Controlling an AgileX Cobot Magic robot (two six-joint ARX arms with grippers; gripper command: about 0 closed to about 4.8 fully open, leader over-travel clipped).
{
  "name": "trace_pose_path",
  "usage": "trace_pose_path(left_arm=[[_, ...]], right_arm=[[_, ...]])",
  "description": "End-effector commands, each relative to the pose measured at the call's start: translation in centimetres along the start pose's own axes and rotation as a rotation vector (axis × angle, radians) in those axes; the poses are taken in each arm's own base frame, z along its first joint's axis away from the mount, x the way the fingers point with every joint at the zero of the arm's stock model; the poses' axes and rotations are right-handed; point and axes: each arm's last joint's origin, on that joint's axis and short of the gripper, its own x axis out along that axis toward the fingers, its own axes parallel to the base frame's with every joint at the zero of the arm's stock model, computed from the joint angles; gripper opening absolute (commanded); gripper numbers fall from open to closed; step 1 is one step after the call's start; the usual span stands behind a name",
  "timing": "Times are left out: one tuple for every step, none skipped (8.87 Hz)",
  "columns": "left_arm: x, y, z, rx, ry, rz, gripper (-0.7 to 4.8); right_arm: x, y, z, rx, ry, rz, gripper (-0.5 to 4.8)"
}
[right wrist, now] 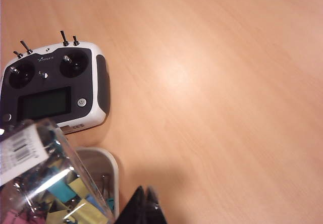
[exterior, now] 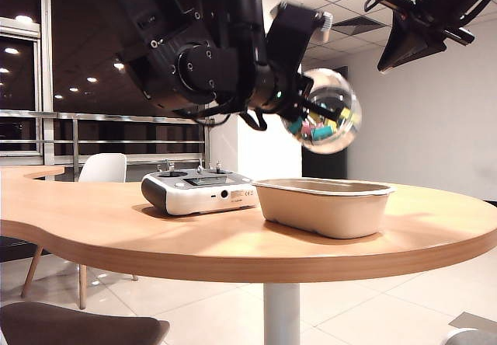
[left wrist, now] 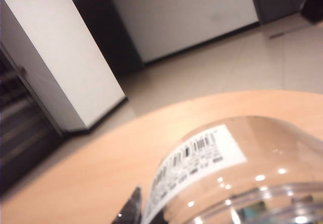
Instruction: Pick up the box filled with clips, pour some clips from it into the rectangular paper box, and then put the clip box back on the table.
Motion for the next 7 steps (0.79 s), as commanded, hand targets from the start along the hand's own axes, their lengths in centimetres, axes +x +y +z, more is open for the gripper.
trace_pose_path(left_arm=[[0.18,-0.65,-0.82,-0.051,-0.053,-0.020,-0.06],[0.18,-0.79,-1.03,0.053,-0.050,-0.026,-0.06],[0.13,-0.52,-0.70,-0.042,-0.099,-0.019,-0.06],[0.33,0.03,-1.12,-0.245,-0.071,-0.001,-0.06],[0.34,-0.01,-1.17,-0.337,-0.028,-0.005,-0.06],[0.40,-0.07,-1.27,-0.390,0.019,-0.021,-0.06],[0.58,-0.27,-1.48,-0.511,0.151,-0.070,-0.06]], right_arm=[[-0.19,0.09,0.23,-0.010,-0.015,0.005,-0.05],[-0.19,0.09,0.24,-0.011,-0.015,0.005,-0.05],[-0.19,0.09,0.24,-0.011,-0.015,0.004,-0.05],[-0.19,0.09,0.24,-0.011,-0.015,0.004,-0.05],[-0.19,0.09,0.24,-0.011,-0.015,0.004,-0.05],[-0.19,0.09,0.24,-0.011,-0.015,0.004,-0.05],[-0.19,0.09,0.24,-0.011,-0.016,0.004,-0.05]])
